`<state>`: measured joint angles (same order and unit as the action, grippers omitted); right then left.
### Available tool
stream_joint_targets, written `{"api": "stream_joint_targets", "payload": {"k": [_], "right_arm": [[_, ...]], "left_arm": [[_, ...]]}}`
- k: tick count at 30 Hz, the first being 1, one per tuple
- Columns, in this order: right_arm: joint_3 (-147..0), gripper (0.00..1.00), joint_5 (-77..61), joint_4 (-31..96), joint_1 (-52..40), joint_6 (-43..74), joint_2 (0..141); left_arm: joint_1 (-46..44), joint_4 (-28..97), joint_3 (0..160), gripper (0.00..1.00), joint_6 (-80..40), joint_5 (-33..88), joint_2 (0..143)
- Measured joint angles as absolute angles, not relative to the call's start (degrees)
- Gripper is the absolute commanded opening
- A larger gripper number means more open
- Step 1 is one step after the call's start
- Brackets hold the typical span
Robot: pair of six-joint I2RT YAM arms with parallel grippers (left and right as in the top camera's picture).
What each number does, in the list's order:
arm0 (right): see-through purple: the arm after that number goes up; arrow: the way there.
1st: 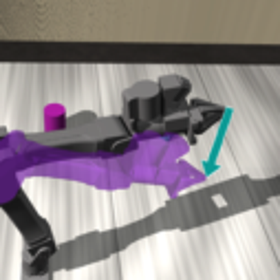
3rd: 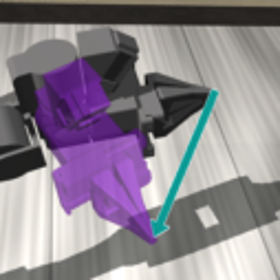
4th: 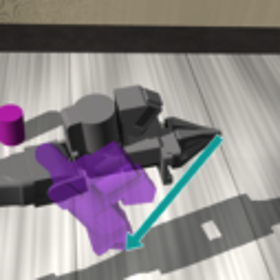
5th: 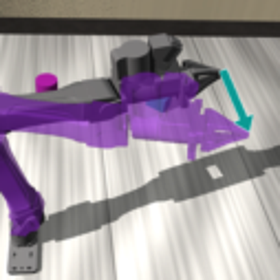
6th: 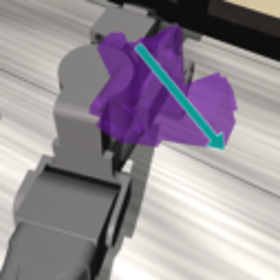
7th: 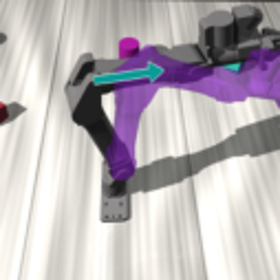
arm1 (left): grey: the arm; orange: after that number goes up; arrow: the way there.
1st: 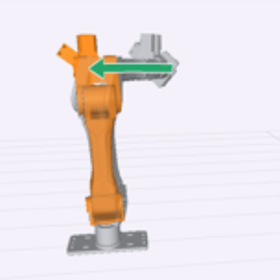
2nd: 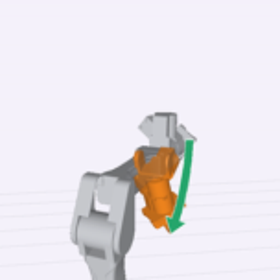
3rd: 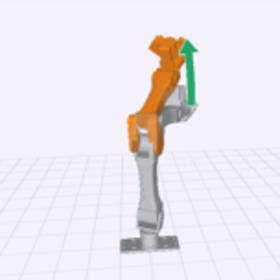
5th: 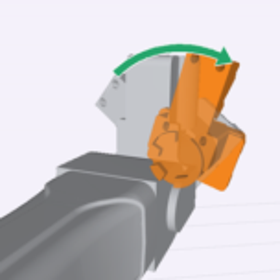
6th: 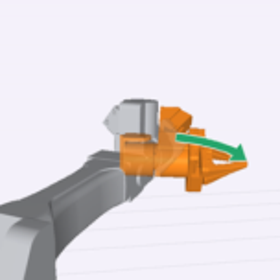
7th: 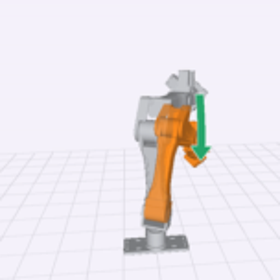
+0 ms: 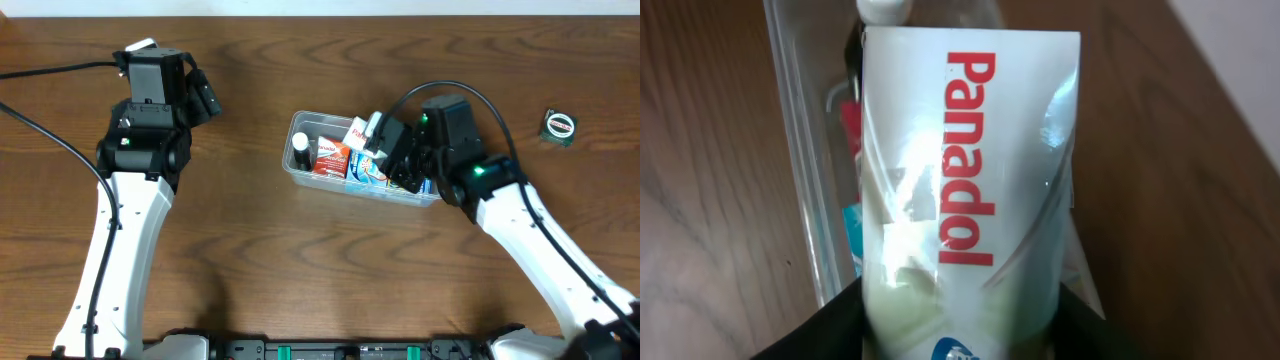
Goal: Pack container
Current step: 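Carry the white Panadol box left and lower it into the container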
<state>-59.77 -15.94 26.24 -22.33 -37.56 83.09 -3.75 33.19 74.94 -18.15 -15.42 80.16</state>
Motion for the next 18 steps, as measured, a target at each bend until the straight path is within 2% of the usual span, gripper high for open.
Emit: {"api": "stream_joint_targets", "payload": {"k": [18], "right_arm": [[-59.77,0.52,-16.1,23.73,-22.37,-41.67,94.72]], "left_arm": [[-3.75,33.19,74.94,0.98,-18.15,-15.42,80.16]]}}
